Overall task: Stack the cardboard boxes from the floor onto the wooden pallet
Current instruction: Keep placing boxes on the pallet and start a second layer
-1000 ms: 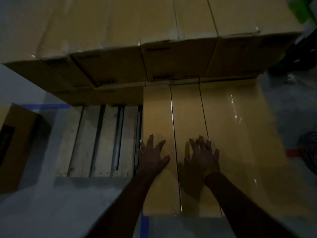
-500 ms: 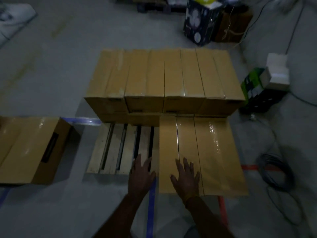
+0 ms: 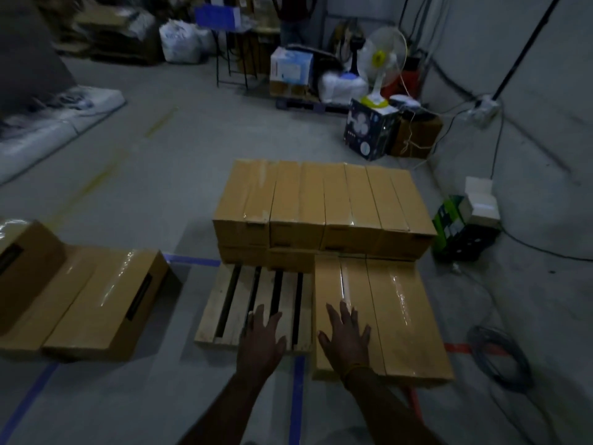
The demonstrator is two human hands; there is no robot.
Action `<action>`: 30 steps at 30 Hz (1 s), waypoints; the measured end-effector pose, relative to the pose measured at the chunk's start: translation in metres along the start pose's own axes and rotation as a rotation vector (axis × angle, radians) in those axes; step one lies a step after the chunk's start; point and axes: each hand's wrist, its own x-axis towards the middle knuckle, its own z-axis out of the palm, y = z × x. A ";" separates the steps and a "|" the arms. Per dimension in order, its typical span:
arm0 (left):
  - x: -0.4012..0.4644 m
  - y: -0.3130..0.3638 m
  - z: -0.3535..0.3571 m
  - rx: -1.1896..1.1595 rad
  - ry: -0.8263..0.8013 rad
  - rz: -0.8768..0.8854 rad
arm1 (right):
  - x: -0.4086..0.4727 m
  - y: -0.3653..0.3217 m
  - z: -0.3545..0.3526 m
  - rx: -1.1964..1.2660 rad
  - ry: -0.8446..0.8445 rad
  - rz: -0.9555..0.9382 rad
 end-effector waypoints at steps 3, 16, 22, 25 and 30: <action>-0.026 -0.002 -0.015 -0.022 0.056 -0.014 | -0.022 -0.011 -0.012 -0.039 0.032 -0.059; -0.104 -0.001 -0.089 0.027 0.219 0.013 | -0.106 -0.071 -0.021 -0.050 0.172 -0.179; -0.122 -0.043 -0.121 0.036 0.269 -0.028 | -0.117 -0.118 -0.020 -0.023 0.190 -0.220; -0.129 -0.077 -0.134 0.003 0.271 -0.024 | -0.122 -0.148 -0.010 -0.054 0.194 -0.241; -0.143 -0.146 -0.169 0.042 0.304 -0.059 | -0.123 -0.220 0.016 -0.092 0.189 -0.249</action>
